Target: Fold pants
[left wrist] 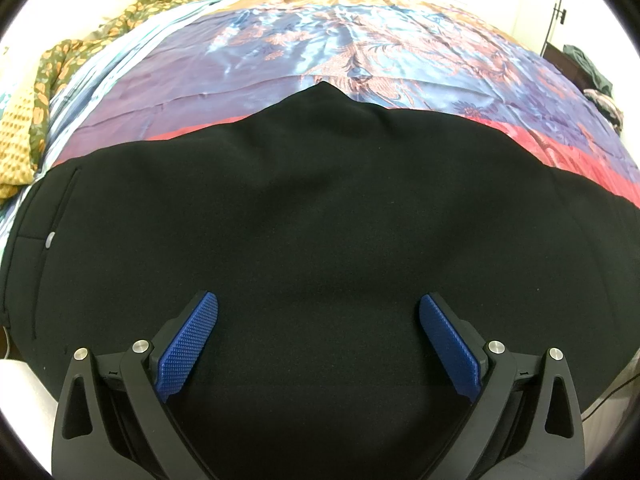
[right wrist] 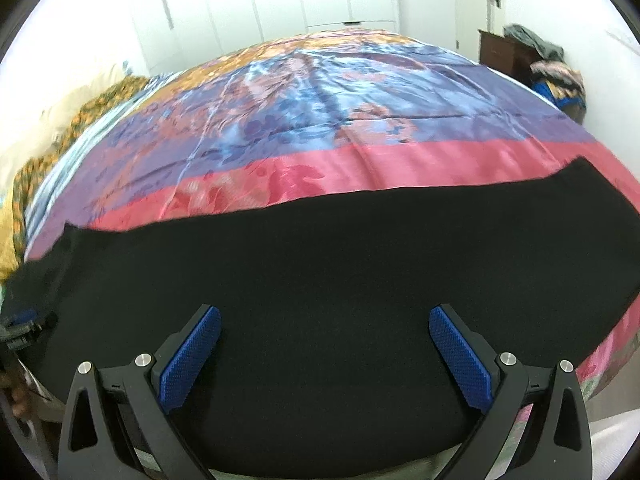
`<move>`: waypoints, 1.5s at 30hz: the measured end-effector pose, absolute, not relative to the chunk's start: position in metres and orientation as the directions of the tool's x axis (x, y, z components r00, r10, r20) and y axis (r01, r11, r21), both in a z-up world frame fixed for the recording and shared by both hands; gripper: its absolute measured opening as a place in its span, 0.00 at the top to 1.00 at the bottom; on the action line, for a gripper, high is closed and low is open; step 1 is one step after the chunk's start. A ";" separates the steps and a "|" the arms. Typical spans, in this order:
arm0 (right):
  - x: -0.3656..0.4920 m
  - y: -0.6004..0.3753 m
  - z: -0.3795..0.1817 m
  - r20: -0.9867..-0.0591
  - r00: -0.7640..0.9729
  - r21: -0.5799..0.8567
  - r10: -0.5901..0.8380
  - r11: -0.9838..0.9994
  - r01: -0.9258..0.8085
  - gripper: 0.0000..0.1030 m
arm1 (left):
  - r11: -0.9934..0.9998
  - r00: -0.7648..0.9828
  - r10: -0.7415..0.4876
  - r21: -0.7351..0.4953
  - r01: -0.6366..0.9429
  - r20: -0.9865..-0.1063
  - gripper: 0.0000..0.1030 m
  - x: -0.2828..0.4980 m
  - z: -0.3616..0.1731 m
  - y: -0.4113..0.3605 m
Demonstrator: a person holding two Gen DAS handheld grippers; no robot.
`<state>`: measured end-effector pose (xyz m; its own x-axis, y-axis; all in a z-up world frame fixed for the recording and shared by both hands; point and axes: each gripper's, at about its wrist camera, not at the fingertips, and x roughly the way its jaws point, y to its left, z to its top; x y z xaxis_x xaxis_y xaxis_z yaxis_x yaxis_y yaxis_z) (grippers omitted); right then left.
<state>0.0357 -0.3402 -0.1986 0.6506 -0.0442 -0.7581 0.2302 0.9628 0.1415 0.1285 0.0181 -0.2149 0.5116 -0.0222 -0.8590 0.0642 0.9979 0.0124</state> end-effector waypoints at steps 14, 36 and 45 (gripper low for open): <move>0.041 -0.487 -0.186 -0.796 0.584 0.237 -0.159 0.806 0.542 0.00 | 0.998 0.511 -0.025 0.012 0.069 -0.859 0.02 0.129 -0.216 0.019; -0.003 -0.595 -0.126 -0.748 0.662 0.426 -0.055 0.725 0.541 0.00 | 0.998 0.511 -0.021 0.015 0.066 -0.860 0.02 0.129 -0.217 0.018; -0.040 -0.617 -0.173 -0.720 0.684 0.638 0.118 0.502 0.584 0.00 | 0.997 0.515 -0.021 0.018 0.070 -0.857 0.01 0.129 -0.218 0.018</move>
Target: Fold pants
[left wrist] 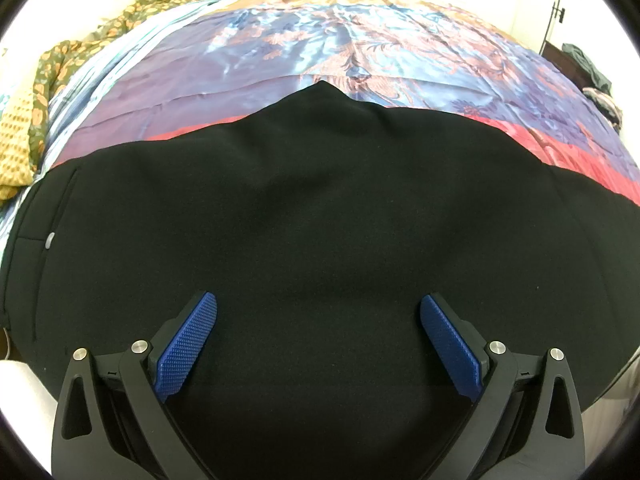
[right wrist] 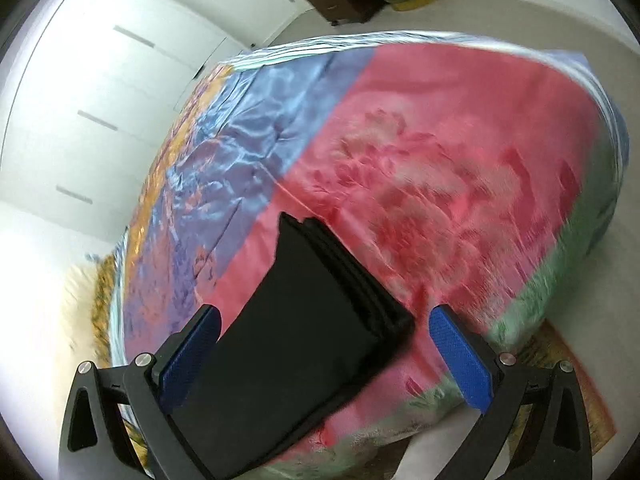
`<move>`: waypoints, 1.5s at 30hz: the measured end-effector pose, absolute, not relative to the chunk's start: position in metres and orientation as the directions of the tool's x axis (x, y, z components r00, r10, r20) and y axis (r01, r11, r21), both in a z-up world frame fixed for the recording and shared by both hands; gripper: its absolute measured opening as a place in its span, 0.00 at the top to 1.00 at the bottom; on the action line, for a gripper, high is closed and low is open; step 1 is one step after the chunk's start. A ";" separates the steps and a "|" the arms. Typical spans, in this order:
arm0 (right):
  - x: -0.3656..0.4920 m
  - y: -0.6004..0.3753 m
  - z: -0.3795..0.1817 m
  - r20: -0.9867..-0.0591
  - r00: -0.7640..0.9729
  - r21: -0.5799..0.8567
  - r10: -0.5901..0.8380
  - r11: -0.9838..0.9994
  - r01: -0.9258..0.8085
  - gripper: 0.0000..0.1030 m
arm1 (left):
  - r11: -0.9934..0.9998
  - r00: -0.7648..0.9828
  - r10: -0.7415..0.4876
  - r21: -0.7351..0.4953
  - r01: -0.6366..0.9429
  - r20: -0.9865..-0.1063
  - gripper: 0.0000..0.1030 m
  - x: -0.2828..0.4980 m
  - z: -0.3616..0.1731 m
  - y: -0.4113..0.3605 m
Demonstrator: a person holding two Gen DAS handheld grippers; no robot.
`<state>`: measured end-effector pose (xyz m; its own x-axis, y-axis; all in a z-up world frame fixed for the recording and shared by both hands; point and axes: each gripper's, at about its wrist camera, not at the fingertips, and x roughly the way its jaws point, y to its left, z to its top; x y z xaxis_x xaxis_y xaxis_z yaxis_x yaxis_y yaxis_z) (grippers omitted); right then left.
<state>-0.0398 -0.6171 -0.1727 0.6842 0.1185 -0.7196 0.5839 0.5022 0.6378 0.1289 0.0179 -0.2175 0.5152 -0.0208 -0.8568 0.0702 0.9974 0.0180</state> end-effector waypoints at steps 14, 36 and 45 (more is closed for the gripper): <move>-0.030 -0.608 -0.211 -0.571 0.761 0.813 0.307 0.336 0.475 0.01 | 0.997 0.518 -0.020 0.019 0.069 -0.855 0.01 0.129 -0.217 0.018; -0.015 -0.550 -0.149 -0.428 0.833 0.879 0.349 0.376 0.294 0.90 | 0.987 0.577 -0.143 -0.162 0.018 -0.804 0.02 0.115 -0.179 0.040; 0.028 -0.434 -0.129 -0.199 0.822 0.974 0.533 0.197 0.108 0.90 | 0.969 0.594 -0.154 -0.238 -0.065 -0.790 0.02 0.116 -0.169 0.065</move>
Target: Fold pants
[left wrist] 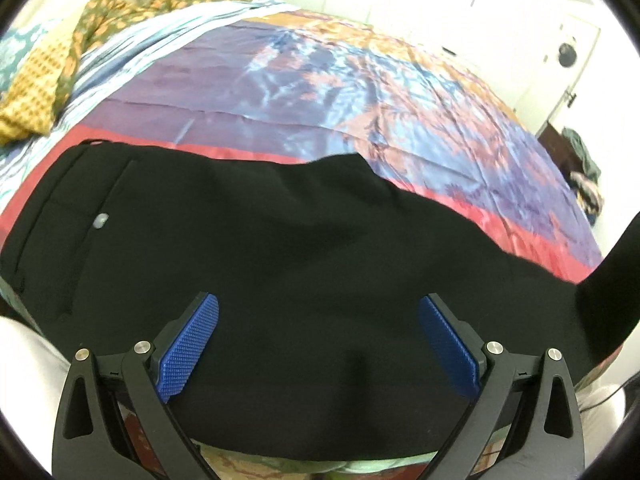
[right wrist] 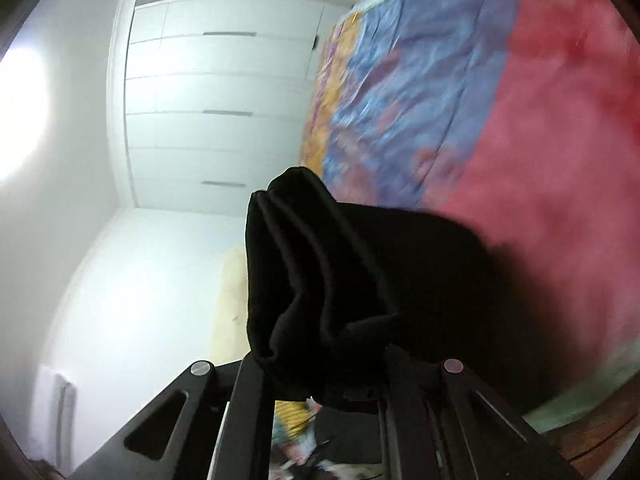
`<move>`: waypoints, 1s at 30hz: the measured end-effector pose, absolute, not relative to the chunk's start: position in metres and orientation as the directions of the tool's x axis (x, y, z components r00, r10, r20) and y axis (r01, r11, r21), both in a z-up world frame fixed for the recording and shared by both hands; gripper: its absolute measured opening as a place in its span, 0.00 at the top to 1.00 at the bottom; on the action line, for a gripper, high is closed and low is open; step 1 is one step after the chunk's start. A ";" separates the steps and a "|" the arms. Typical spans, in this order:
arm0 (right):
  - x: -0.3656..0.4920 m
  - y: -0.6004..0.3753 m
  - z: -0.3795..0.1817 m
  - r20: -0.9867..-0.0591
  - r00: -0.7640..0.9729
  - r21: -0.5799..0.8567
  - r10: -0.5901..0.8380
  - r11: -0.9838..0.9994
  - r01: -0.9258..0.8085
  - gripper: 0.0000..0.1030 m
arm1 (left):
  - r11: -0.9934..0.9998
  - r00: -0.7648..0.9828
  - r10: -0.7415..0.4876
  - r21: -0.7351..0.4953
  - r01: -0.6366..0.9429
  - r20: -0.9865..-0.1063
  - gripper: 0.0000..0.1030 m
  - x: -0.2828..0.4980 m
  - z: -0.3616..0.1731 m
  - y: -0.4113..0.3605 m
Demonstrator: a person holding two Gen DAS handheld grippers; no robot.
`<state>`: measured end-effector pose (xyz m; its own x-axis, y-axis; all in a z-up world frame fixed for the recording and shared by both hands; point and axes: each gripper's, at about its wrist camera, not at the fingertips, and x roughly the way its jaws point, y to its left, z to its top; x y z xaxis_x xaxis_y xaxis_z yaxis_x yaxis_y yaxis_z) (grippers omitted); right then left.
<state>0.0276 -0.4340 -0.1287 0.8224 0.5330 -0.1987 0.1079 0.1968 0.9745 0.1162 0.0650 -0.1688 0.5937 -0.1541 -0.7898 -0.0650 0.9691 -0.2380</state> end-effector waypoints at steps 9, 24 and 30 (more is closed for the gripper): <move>0.081 -0.274 -0.178 -0.189 0.723 0.980 0.665 0.170 0.099 0.90 | 0.954 0.593 -0.152 -0.274 -0.120 -0.791 0.02 0.111 -0.170 0.084; 0.025 -0.057 -0.149 -0.723 0.597 -0.063 0.348 0.827 -0.558 0.08 | 0.921 0.624 -0.209 -0.365 -0.133 -0.753 0.03 0.102 -0.164 0.096; -0.002 -0.137 -0.149 -0.700 0.649 0.032 0.299 0.920 -0.390 0.04 | 0.930 0.530 -0.367 -0.315 0.189 -0.764 0.38 0.104 -0.153 0.012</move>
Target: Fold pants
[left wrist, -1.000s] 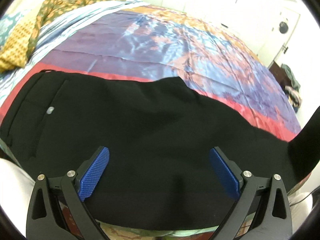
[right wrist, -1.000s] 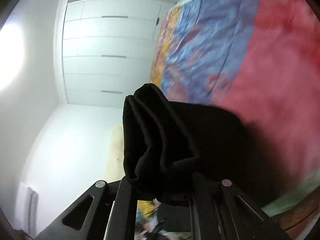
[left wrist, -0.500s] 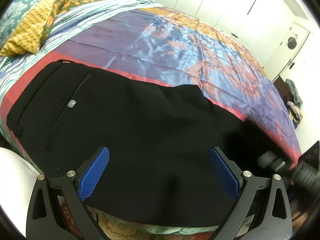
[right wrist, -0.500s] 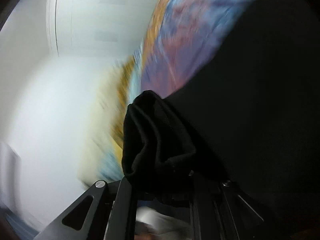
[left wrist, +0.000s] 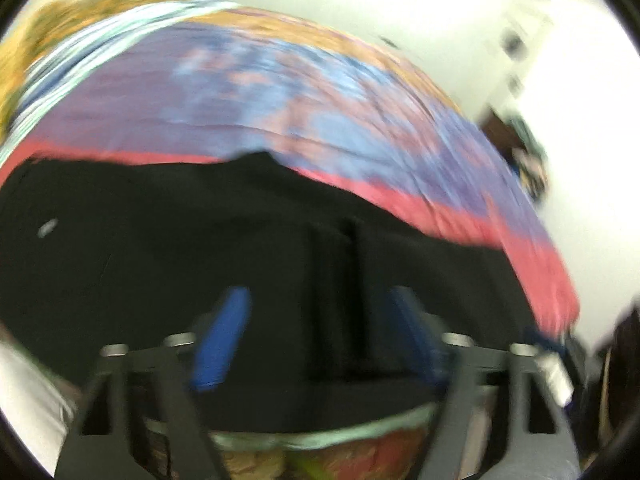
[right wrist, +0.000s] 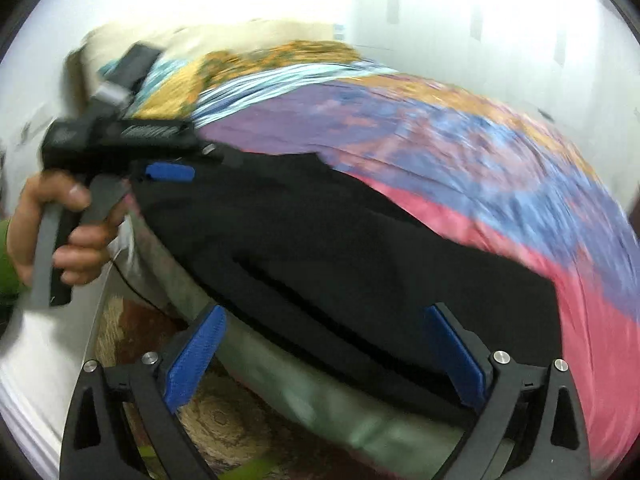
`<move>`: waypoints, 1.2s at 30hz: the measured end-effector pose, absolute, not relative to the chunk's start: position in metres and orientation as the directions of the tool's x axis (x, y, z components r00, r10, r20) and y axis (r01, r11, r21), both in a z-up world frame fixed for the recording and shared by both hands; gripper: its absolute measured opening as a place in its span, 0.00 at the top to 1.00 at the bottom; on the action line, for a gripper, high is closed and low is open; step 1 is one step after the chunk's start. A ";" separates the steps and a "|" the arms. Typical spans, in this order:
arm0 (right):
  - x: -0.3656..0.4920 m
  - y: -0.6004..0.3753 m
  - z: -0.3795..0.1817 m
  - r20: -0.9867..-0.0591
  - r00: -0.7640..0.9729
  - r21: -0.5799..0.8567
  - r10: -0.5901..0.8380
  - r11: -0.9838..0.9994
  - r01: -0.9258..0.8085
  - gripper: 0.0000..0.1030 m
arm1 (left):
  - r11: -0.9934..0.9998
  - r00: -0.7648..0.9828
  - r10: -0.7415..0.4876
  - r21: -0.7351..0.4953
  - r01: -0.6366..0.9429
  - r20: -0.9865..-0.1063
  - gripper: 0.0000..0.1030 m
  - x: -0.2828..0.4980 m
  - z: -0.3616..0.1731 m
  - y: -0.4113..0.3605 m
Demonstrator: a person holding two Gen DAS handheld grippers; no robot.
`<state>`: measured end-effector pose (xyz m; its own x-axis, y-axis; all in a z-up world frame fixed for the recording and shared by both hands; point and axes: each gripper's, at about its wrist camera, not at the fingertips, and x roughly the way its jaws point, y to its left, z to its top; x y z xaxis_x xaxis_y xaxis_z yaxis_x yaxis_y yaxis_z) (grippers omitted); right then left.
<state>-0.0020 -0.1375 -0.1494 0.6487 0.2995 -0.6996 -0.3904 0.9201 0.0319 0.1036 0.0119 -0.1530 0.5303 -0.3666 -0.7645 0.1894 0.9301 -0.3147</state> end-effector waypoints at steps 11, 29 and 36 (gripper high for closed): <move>0.021 -0.182 -0.140 -0.667 0.676 0.215 0.314 0.949 -0.229 0.04 | 0.972 0.441 -0.218 -0.154 0.178 -0.871 0.94 0.119 -0.174 -0.032; 0.026 -0.188 -0.149 -0.673 0.661 0.267 0.332 0.942 -0.202 0.04 | 0.974 0.460 -0.225 -0.200 0.103 -0.859 0.09 0.128 -0.182 -0.004; 0.027 -0.187 -0.152 -0.678 0.655 0.271 0.335 0.941 -0.201 0.04 | 0.961 0.364 -0.226 -0.146 0.233 -0.904 0.42 0.132 -0.201 -0.043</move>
